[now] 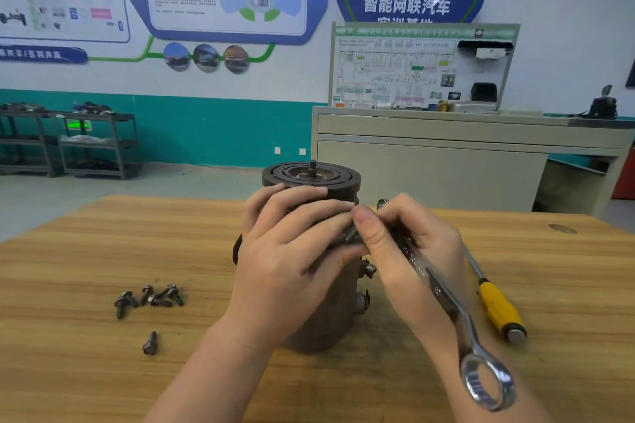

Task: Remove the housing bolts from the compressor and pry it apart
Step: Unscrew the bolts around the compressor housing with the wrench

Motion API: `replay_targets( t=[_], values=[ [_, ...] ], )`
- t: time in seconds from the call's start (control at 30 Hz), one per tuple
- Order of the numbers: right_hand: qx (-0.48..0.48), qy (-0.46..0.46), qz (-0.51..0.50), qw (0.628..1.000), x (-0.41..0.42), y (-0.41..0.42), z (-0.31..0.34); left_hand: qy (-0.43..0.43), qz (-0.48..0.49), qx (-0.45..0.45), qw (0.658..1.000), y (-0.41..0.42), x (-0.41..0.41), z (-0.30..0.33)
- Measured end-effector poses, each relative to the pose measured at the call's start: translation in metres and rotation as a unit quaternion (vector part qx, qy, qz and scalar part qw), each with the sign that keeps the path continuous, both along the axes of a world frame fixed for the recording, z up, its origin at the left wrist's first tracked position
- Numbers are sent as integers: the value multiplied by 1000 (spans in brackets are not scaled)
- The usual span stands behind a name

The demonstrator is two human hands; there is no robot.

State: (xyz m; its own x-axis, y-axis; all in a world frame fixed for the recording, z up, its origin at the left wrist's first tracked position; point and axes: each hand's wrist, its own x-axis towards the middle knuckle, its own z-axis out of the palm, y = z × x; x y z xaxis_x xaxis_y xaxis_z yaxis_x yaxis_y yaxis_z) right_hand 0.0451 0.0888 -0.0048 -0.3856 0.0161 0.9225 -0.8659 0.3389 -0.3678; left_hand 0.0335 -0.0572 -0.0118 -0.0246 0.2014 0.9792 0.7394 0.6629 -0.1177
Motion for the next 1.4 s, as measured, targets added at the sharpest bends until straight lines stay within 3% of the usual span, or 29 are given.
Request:
replay_targets(
  t=[0.33,0.4,0.47,0.53,0.6,0.7,0.8,0.87,1.1,1.23,1.3,1.33,1.37,1.4],
  values=[
    [46,-81,71,993,-2,17,10,67,34,-24,997,4,7,0],
    [8,-142,23,990,-15,34,6,40,46,15,998,-10,6,2],
    [-24,-243,-73,967,-35,62,-1,-9,57,122,991,-37,6,1],
    [-44,-351,-98,930,-53,91,-15,-87,81,258,959,-77,3,-10],
    [45,-421,-113,899,-60,109,-30,-205,156,343,903,-129,-6,-28],
    [219,-452,-169,848,-61,114,-42,-454,344,244,785,-192,-21,-61],
    [210,-481,-174,833,-61,116,-43,-547,435,134,702,-202,-17,-81],
    [184,-503,-157,830,-62,117,-42,-564,440,108,690,-195,-13,-81],
    [156,-543,-174,807,-69,116,-50,-543,434,111,710,-186,-17,-80],
    [100,-540,-233,802,-66,115,-40,-539,465,128,691,-187,-13,-74],
    [-5,-502,-228,834,-54,106,-24,-554,443,142,690,-188,-10,-73],
    [-96,-489,-172,850,-45,101,-21,-564,427,146,692,-188,-8,-73],
    [-217,-503,-66,834,-33,92,-20,-571,412,148,695,-188,-7,-74],
    [-323,-551,77,766,-17,75,-18,-579,404,144,694,-187,-5,-74]
  ],
)
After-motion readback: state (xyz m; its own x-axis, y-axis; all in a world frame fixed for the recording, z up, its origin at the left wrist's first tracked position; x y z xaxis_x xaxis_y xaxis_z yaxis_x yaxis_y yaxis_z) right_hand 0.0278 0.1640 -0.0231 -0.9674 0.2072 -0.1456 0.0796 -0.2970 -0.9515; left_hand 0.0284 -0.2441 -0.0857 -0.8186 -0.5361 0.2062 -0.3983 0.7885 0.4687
